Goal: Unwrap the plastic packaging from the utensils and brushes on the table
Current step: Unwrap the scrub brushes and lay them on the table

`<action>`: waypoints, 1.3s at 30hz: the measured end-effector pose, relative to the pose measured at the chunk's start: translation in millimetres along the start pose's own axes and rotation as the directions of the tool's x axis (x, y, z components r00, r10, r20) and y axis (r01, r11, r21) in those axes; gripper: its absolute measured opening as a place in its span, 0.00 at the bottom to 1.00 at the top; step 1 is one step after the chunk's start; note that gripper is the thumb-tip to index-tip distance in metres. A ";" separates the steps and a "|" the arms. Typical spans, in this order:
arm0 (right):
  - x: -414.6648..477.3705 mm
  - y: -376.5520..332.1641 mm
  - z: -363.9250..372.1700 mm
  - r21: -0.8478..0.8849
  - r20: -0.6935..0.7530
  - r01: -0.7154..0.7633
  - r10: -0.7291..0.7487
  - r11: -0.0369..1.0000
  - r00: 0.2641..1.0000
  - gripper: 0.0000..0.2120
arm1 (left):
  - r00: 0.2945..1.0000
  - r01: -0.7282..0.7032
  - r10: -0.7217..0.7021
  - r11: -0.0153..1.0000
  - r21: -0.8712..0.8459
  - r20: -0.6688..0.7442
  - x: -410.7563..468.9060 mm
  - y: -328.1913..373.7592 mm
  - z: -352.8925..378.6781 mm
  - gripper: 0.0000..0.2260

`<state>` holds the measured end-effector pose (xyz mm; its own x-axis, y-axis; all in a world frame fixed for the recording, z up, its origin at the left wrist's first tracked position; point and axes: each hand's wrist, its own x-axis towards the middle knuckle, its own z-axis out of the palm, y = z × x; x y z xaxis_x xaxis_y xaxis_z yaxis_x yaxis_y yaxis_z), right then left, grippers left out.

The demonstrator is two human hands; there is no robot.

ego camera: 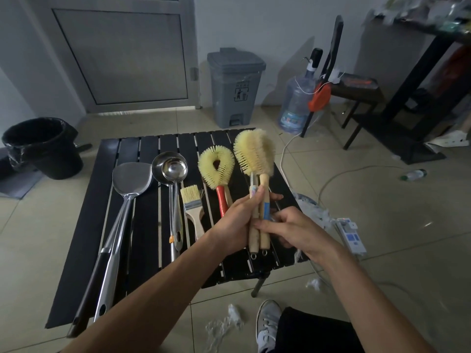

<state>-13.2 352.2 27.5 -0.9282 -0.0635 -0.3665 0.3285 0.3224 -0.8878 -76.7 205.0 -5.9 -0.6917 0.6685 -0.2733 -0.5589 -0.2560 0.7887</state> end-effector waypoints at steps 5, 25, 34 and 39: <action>6.6 2.5 10.9 -0.048 -0.177 0.048 -0.056 0.998 0.983 0.19 | 0.998 0.019 -0.019 1.000 -0.005 -0.056 1.1 0.0 -4.0 0.27; 52.6 27.5 -10.3 -0.443 -0.361 -0.206 0.036 0.873 0.932 0.16 | 0.990 0.090 0.005 0.742 0.664 -0.140 4.3 -14.5 -4.9 0.17; 49.0 27.9 -8.3 -0.415 -0.357 -0.176 0.018 0.893 0.934 0.11 | 0.798 0.355 0.517 0.012 0.935 -0.310 -8.3 15.9 -33.6 0.17; 48.2 27.4 -7.4 -0.418 -0.347 -0.156 0.002 0.895 0.938 0.12 | 0.880 0.283 0.393 0.014 0.959 -0.265 -5.3 11.7 -38.9 0.13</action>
<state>-50.3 364.9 -12.4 -0.9305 0.2691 -0.2485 0.3662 0.6930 -0.6210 -97.3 171.3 -16.6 -0.9500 0.3027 -0.0766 0.2353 0.8552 0.4618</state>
